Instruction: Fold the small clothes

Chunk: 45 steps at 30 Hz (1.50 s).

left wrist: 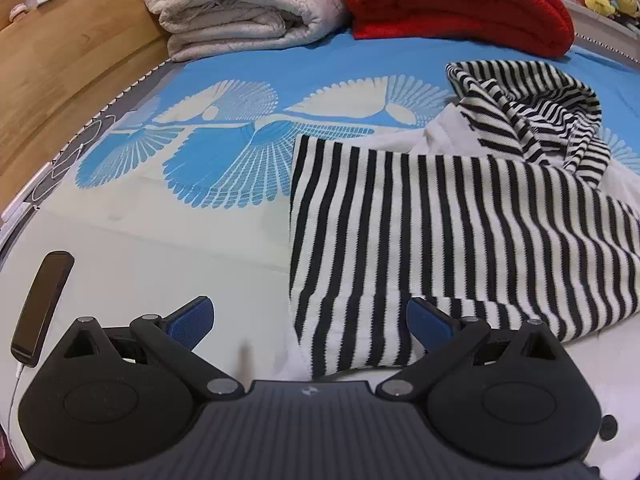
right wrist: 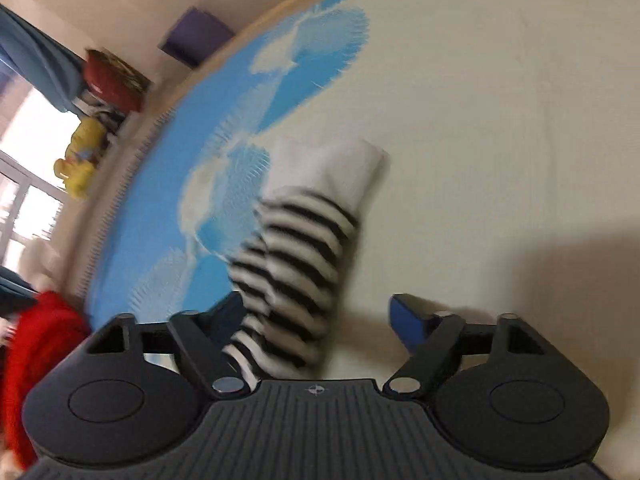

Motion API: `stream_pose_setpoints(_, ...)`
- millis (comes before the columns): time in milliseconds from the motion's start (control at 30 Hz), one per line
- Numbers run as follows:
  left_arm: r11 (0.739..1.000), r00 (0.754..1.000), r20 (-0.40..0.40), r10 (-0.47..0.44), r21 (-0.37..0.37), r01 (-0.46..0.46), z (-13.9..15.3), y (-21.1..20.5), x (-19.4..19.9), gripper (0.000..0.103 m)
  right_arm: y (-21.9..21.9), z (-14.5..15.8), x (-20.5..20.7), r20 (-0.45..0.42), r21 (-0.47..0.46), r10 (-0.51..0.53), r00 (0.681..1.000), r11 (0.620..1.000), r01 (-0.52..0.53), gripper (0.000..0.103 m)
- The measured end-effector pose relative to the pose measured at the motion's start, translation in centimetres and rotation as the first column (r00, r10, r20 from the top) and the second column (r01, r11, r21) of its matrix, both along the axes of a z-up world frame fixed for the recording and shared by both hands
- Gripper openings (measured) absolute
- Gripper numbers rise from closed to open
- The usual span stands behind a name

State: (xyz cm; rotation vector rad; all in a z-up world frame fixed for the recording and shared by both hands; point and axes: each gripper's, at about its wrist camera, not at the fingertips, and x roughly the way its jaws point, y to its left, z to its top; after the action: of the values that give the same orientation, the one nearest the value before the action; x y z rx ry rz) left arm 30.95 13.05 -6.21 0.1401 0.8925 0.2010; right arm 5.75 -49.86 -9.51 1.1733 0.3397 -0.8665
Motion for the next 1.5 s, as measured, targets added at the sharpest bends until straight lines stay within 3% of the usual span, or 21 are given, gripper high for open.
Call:
stream_pose_setpoints(67,1.0,1.0,-0.004,0.005,0.016,-0.005,-0.2,0.3,0.1,0.103,-0.6,-0.4,0.8,0.019,-0.022,0.002,1.0,1.0,-0.001,0.085)
stream_pose_setpoints(133,0.999,1.0,0.001,0.018,0.03,-0.018,-0.2,0.8,0.2,0.103,-0.9,-0.1,2.4,-0.048,-0.048,0.059,0.997,0.997,-0.061,0.026)
stream_pose_setpoints(167,0.999,1.0,0.006,0.028,0.032,-0.028,0.0,1.2,0.2,0.103,-0.7,0.2,3.2,-0.081,-0.035,0.072,0.994,0.997,-0.075,0.006)
stream_pose_setpoints(267,0.998,0.998,0.021,0.056,0.019,-0.057,0.7,2.9,0.2,0.103,2.7,4.6,6.2,-0.135,-0.194,0.131,0.982,0.969,-0.155,0.004)
stream_pose_setpoints(333,0.997,0.996,0.029,0.081,0.007,-0.081,1.2,4.1,0.1,0.103,7.3,9.1,9.5,-0.148,-0.323,0.216,0.965,0.912,-0.254,0.004)
stream_pose_setpoints(467,0.988,0.989,0.023,0.149,-0.048,-0.148,2.2,7.1,0.1,0.103,21.4,17.0,14.7,-0.136,-0.571,0.451,0.882,0.691,-0.442,0.004)
stream_pose_setpoints(533,0.981,0.984,0.019,0.179,-0.075,-0.177,2.7,8.3,0.1,0.103,29.7,18.6,16.2,-0.148,-0.651,0.581,0.8,0.552,-0.522,0.005)
stream_pose_setpoints(600,0.975,0.979,0.022,0.204,-0.1,-0.201,3.1,9.5,0.0,0.103,37.3,17.4,17.0,-0.178,-0.639,0.728,0.662,0.426,-0.64,0.023)
stream_pose_setpoints(633,0.971,0.976,0.023,0.218,-0.108,-0.214,3.3,10.1,0.0,0.103,41.0,15.9,17.3,-0.219,-0.588,0.815,0.536,0.328,-0.739,0.038)
stream_pose_setpoints(667,0.968,0.973,0.024,0.228,-0.113,-0.224,3.5,10.6,-0.1,0.103,44.1,14.0,17.3,-0.273,-0.515,0.873,0.404,0.221,-0.828,0.068)
stream_pose_setpoints(700,0.966,0.972,0.025,0.235,-0.12,-0.23,3.7,11.0,-0.2,0.103,46.7,12.0,16.8,-0.334,-0.446,0.895,0.296,0.126,-0.886,0.076)
stream_pose_setpoints(733,0.964,0.971,0.024,0.238,-0.127,-0.233,3.8,11.4,-0.3,0.102,48.5,10.1,15.5,-0.402,-0.398,0.888,0.224,0.051,-0.916,0.073)
stream_pose_setpoints(800,0.963,0.972,0.032,0.235,-0.142,-0.228,4.2,11.8,-0.7,0.102,48.7,8.1,13.0,-0.474,-0.385,0.859,0.192,-0.006,-0.923,0.071)
stream_pose_setpoints(867,0.967,0.974,0.043,0.223,-0.139,-0.215,4.4,11.6,-1.0,0.102,46.5,8.0,11.3,-0.505,-0.392,0.824,0.257,0.047,-0.919,0.073)
stream_pose_setpoints(967,0.976,0.981,0.047,0.187,-0.124,-0.18,4.3,10.7,-1.1,0.103,40.5,9.0,9.2,-0.456,-0.418,0.778,0.431,0.24,-0.876,0.073)
stream_pose_setpoints(1033,0.98,0.985,0.046,0.166,-0.122,-0.16,4.1,9.7,-1.0,0.103,37.0,9.1,8.5,-0.42,-0.44,0.741,0.524,0.339,-0.832,0.073)
stream_pose_setpoints(1133,0.987,0.991,0.051,0.124,-0.112,-0.118,3.5,7.7,-0.9,0.103,34.1,6.9,6.9,-0.403,-0.458,0.686,0.606,0.423,-0.782,0.063)
stream_pose_setpoints(1200,0.992,0.995,0.047,0.084,-0.096,-0.08,3.0,6.2,-0.8,0.103,33.2,5.1,8.2,-0.444,-0.42,0.666,0.599,0.435,-0.796,0.051)
stream_pose_setpoints(1333,1.0,1.0,0.023,0.006,-0.03,-0.005,1.5,3.2,-0.5,0.103,33.4,1.7,10.6,-0.605,-0.286,0.66,0.445,0.341,-0.896,0.048)
stream_pose_setpoints(1367,1.0,1.0,0.017,-0.007,-0.014,0.008,1.1,2.6,-0.5,0.103,33.8,1.1,10.8,-0.624,-0.279,0.652,0.431,0.329,-0.902,0.048)
stream_pose_setpoints(1500,0.999,0.999,0.01,-0.043,-0.014,0.044,0.6,1.7,-0.6,0.103,33.8,2.9,9.8,-0.577,-0.306,0.681,0.451,0.332,-0.892,0.052)
